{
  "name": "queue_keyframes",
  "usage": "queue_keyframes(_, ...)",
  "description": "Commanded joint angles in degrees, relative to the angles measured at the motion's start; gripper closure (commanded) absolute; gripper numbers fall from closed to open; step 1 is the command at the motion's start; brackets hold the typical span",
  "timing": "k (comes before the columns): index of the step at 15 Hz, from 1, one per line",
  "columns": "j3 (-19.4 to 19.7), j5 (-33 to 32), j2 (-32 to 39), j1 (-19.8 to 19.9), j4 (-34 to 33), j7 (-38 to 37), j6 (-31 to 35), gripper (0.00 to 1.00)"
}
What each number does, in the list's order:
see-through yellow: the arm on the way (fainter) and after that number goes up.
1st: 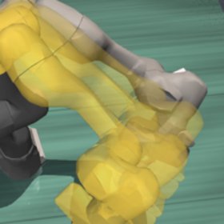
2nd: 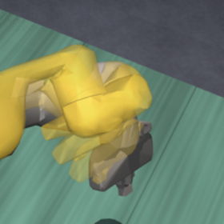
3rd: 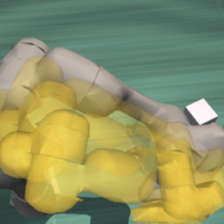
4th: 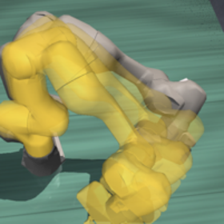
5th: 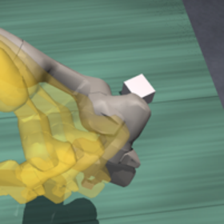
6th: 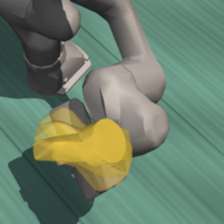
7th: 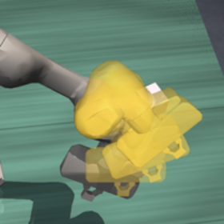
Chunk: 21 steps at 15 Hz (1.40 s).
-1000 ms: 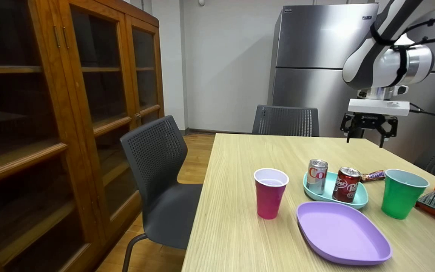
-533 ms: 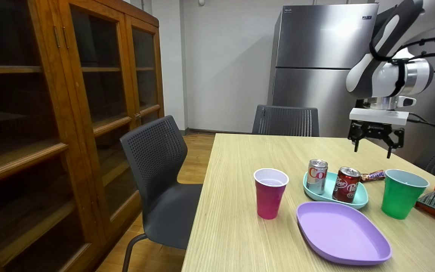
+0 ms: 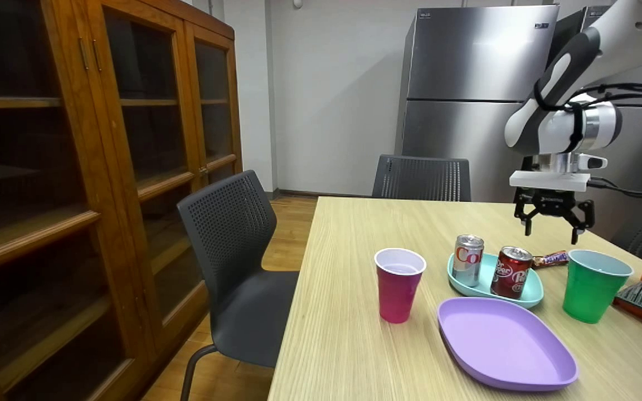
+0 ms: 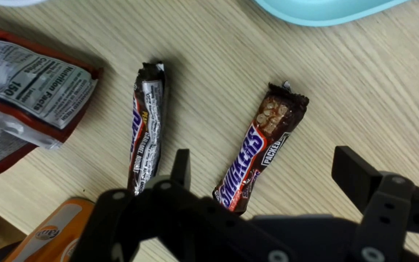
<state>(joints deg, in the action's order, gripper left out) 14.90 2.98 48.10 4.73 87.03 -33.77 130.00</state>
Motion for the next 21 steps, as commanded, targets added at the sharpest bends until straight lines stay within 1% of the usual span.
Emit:
queue_keyframes(1, 0.1, 0.9, 5.0, 0.9, -7.8, -3.5, -4.6, 0.00)
queue_keyframes(6, 0.0, 0.7, 9.3, 1.8, -12.8, -6.4, -5.8, 0.00)
queue_keyframes(11, 0.1, 0.5, 11.5, 2.7, -14.6, -7.2, -5.6, 0.00)
queue_keyframes(21, -0.1, 0.5, 8.2, 2.9, -9.1, -5.6, -1.2, 0.00)
